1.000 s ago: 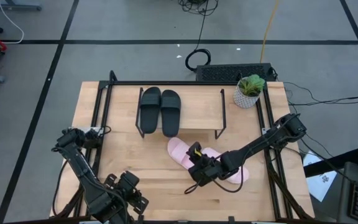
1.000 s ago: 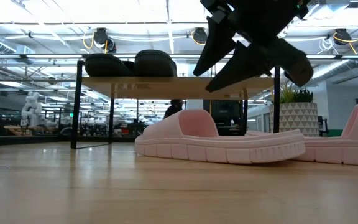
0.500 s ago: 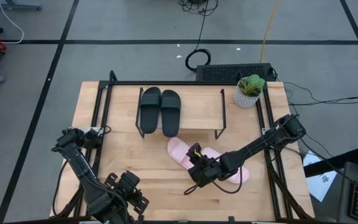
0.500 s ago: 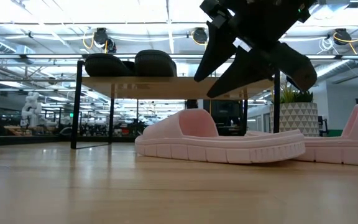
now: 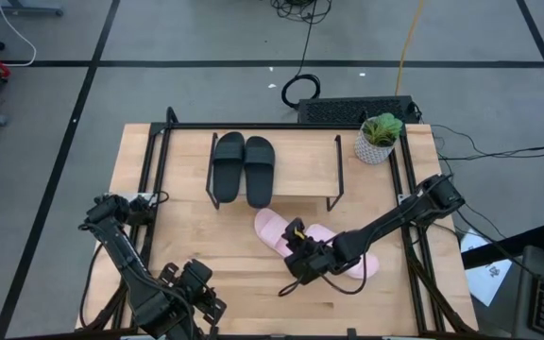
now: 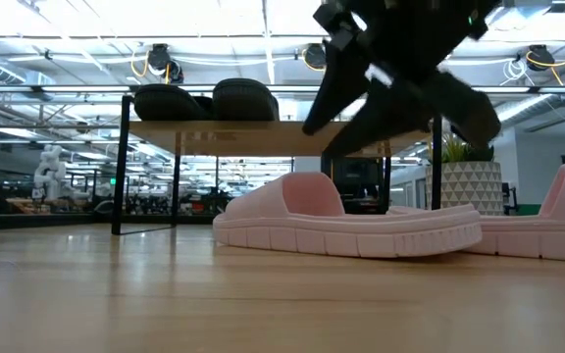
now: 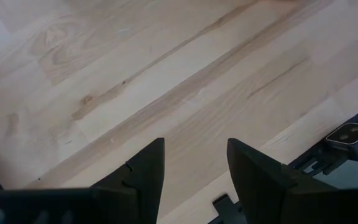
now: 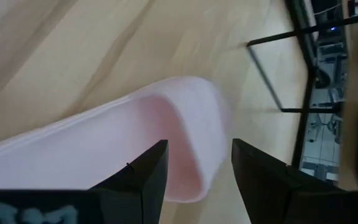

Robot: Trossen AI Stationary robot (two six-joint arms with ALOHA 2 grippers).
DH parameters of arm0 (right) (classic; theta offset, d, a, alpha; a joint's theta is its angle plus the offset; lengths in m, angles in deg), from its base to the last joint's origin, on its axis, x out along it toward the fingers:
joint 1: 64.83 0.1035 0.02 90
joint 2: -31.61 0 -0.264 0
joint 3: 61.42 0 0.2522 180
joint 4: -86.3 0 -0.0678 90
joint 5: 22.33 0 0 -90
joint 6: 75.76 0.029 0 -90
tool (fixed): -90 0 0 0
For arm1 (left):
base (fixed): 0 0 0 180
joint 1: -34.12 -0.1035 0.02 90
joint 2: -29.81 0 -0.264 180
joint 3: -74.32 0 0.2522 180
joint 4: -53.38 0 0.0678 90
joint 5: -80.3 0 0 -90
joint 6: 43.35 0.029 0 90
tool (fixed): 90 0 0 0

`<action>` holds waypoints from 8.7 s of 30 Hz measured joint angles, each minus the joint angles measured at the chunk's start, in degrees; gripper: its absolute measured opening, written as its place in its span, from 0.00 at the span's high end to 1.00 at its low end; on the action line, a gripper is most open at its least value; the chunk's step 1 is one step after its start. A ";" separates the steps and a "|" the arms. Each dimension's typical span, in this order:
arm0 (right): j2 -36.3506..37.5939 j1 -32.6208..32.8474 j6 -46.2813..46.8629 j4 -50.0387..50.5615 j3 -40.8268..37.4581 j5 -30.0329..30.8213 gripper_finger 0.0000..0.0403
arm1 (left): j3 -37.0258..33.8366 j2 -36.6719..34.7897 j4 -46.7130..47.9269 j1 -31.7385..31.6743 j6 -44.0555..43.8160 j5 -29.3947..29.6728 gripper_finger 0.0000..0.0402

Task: Pick and place slides into the shelf
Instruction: Put the left pink slipper onto the shelf, then put the pink slipper onto the shelf

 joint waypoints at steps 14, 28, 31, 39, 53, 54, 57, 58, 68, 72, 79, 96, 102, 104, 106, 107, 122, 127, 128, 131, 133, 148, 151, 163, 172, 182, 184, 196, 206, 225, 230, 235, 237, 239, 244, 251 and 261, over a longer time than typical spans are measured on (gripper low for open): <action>-5.62 0.03 -9.18 -2.52 -0.05 9.25 0.58 | 0.00 0.00 0.01 -0.10 -0.91 0.01 0.57; -5.51 -1.34 -11.57 -6.85 -0.05 5.87 0.58 | 0.00 0.00 0.02 -0.10 -0.58 1.44 0.57; -5.51 -2.12 -12.49 -9.25 -0.03 5.85 0.58 | 0.00 0.00 0.00 -0.10 -0.48 1.44 0.57; -5.51 -2.71 -11.90 -8.36 -0.03 3.72 0.58 | 0.00 0.00 0.02 -0.10 0.44 1.46 0.57; -7.51 -3.83 -9.20 -7.48 -0.22 1.45 0.58 | 0.00 0.00 0.04 -0.10 0.79 1.46 0.57; -7.88 -3.86 -9.30 -7.57 -0.22 1.58 0.58 | 0.00 0.00 -0.01 -0.10 0.83 1.46 0.57; -8.67 -3.80 -9.85 -8.30 -0.22 3.58 0.58 | 0.00 0.00 0.01 -0.10 0.85 1.46 0.57; -8.83 -3.77 -10.66 -8.46 -0.22 5.00 0.58 | 0.00 0.00 -0.01 -0.10 0.84 1.46 0.57; -8.88 -4.39 -11.48 -9.84 -0.24 7.31 0.73 | 0.00 0.00 0.01 -0.10 1.14 1.46 0.57; -8.88 -4.93 -11.35 -9.98 -0.24 6.05 0.84 | 0.00 0.00 0.02 -0.10 1.14 1.46 0.57; -8.85 -5.01 -11.42 -10.05 -0.24 6.05 0.98 | 0.00 0.00 -0.01 -0.10 1.14 1.46 0.57; -8.70 -2.45 -11.98 -6.47 5.58 5.92 0.99 | 0.00 0.00 0.00 -0.10 1.10 1.52 0.57; -8.68 -0.69 -11.19 1.05 13.39 6.31 1.00 | 0.00 0.00 0.01 -0.10 1.05 2.66 0.57; -8.68 -0.13 -9.52 5.23 16.11 6.29 1.00 | 0.00 0.00 -0.01 -0.10 1.03 2.91 0.57; -8.68 0.39 -6.93 10.27 19.29 5.98 1.00 | -0.01 0.00 0.02 -0.10 0.66 2.91 0.57; -8.68 0.60 -5.55 12.37 20.81 5.93 1.00 | 0.00 0.00 -0.01 -0.10 0.59 2.91 0.57; -8.64 3.05 17.91 48.46 48.87 3.10 1.00 | -0.02 0.00 -0.03 -0.17 -1.29 2.95 0.57; -8.61 1.12 21.89 59.36 56.84 10.68 1.00 | -0.02 0.00 -0.11 -0.17 -1.65 2.93 0.57; -8.61 0.28 22.31 61.08 57.91 13.20 1.00 | -0.01 0.00 -0.14 -0.17 -1.72 2.93 0.57; -8.53 -3.30 22.59 64.02 59.92 16.42 1.00 | 0.00 0.00 -0.16 -0.17 -1.72 2.93 0.57; -8.50 -6.38 22.59 64.89 60.01 16.53 1.00 | -0.01 0.00 -0.17 -0.17 -1.72 2.93 0.57; -8.55 -28.74 27.65 69.19 58.07 7.24 1.00 | -0.02 0.00 -0.05 -0.17 -1.01 2.91 0.57; -8.55 -29.52 27.03 66.77 54.96 7.44 1.00 | -0.01 0.00 -0.04 -0.17 -0.90 2.91 0.57; -8.53 -29.44 24.22 57.75 39.97 8.47 1.00 | -0.02 0.00 -0.01 -0.17 0.62 2.91 0.57; -8.53 -28.73 20.87 49.18 37.94 8.37 1.00 | -0.02 0.00 0.02 -0.19 1.05 2.91 0.57; -8.55 -28.31 16.34 46.07 37.94 10.55 1.00 | -0.02 0.00 0.02 -0.19 1.05 2.92 0.57; -8.55 -28.69 16.32 46.07 37.94 10.59 1.00 | -0.02 0.00 0.02 -0.19 1.03 2.93 0.57; -8.61 -29.77 15.42 44.44 37.94 11.84 1.00 | -0.02 0.02 0.02 -0.19 0.95 2.93 0.57; -8.61 -29.79 15.13 42.44 37.94 11.84 1.00 | -0.02 0.01 0.02 -0.19 0.92 2.93 0.57; -8.61 -29.81 19.55 42.77 37.94 9.09 0.99 | -0.02 0.00 -0.01 -1.00 1.09 2.95 0.57; -8.61 -29.81 19.55 42.81 37.94 9.02 0.98 | -0.02 0.00 -0.05 -1.70 2.20 2.93 0.57; -8.61 -29.81 19.59 42.79 37.94 8.87 0.95 | -0.02 0.01 -0.06 -1.79 2.20 2.93 0.57; -8.61 -29.81 19.60 42.77 37.94 8.83 0.92 | -0.02 0.02 -0.05 -1.76 2.21 2.93 0.57; -8.61 -29.79 19.62 42.77 37.94 8.76 0.88 | -0.02 0.00 -0.07 -1.74 2.21 2.93 0.57; -8.61 -29.77 19.53 42.36 37.94 8.43 0.75 | -0.02 0.01 -0.07 -1.74 2.24 2.93 0.57; -8.61 -29.62 18.91 42.65 37.94 8.44 0.64 | -0.02 0.02 -0.07 -1.74 2.26 2.93 0.57; -8.61 -28.04 17.76 43.99 38.32 8.84 0.58 | -0.02 0.02 -0.07 -1.74 2.28 2.95 0.57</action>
